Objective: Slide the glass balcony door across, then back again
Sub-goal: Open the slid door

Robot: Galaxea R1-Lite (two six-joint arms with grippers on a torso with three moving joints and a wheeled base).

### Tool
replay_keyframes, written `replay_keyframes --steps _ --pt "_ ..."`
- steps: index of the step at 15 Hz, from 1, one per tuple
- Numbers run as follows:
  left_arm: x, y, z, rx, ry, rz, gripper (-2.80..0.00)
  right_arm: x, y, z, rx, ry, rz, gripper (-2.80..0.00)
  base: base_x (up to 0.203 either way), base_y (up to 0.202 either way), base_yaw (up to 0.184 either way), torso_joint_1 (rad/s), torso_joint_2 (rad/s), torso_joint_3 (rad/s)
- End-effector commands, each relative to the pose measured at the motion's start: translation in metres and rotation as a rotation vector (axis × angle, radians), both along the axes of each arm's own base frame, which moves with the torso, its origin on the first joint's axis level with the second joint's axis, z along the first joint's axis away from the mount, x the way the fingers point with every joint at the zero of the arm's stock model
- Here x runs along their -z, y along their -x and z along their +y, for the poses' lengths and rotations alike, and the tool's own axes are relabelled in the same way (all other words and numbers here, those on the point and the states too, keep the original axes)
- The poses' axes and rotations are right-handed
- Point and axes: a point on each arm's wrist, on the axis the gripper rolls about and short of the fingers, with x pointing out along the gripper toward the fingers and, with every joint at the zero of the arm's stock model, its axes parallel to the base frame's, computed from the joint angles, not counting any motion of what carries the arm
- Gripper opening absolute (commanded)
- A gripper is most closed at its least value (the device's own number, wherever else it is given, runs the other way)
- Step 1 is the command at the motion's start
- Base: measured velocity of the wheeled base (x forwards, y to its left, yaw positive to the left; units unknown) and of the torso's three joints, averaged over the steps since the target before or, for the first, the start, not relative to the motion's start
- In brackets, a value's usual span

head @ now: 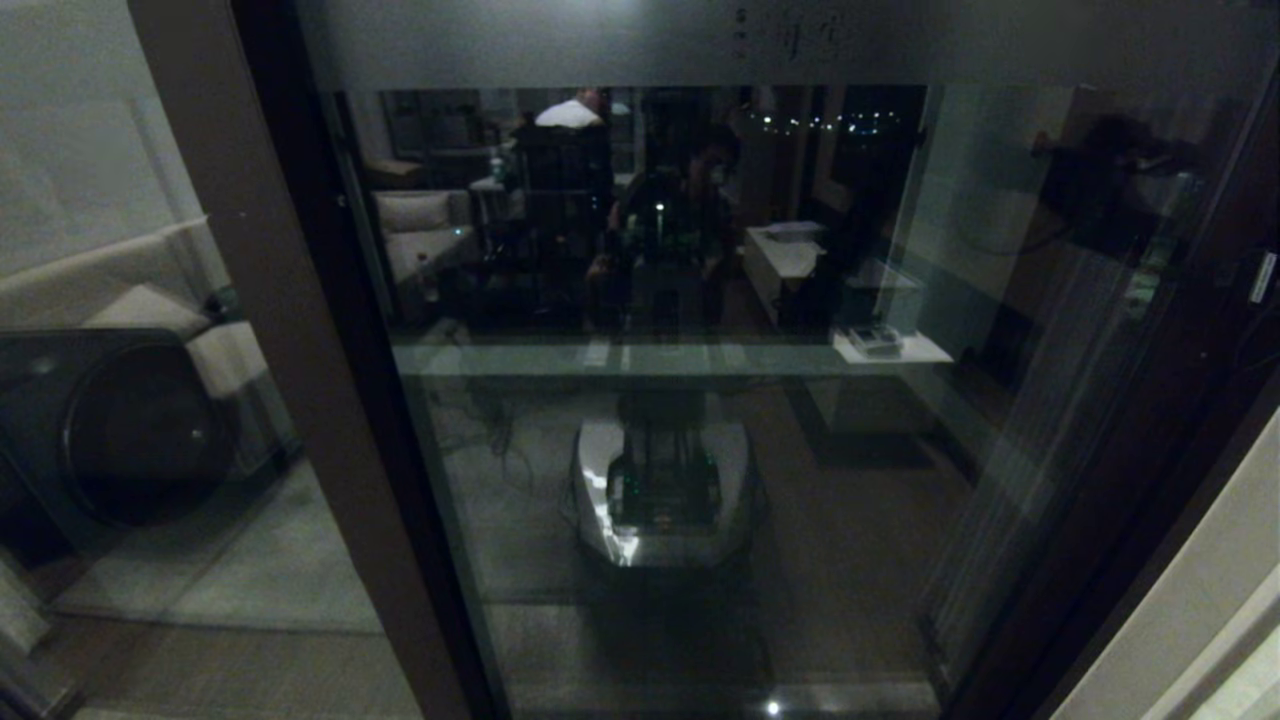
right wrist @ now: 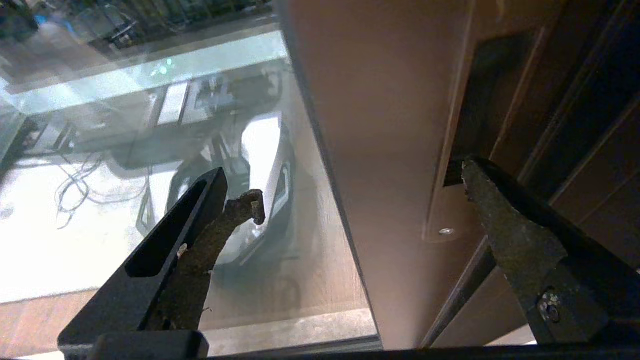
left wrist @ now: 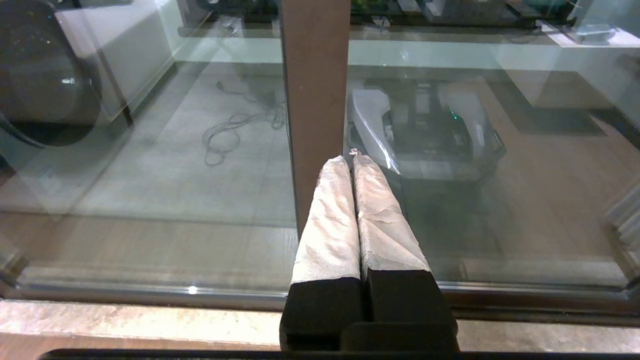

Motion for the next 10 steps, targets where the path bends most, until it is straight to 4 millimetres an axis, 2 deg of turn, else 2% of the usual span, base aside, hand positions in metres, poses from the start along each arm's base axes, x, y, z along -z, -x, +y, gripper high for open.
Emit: replay_keyframes --steps 1,10 --pt "0.000 0.000 0.000 0.000 -0.001 0.001 -2.80 0.003 -0.002 0.000 -0.007 -0.003 0.005 0.00 0.000 0.000 0.000 0.000 0.00 0.000" --pt "0.000 0.000 0.000 0.000 -0.001 0.001 -2.80 0.012 -0.016 -0.004 -0.010 0.013 -0.032 0.00 0.000 0.000 0.000 0.000 0.00 0.000"
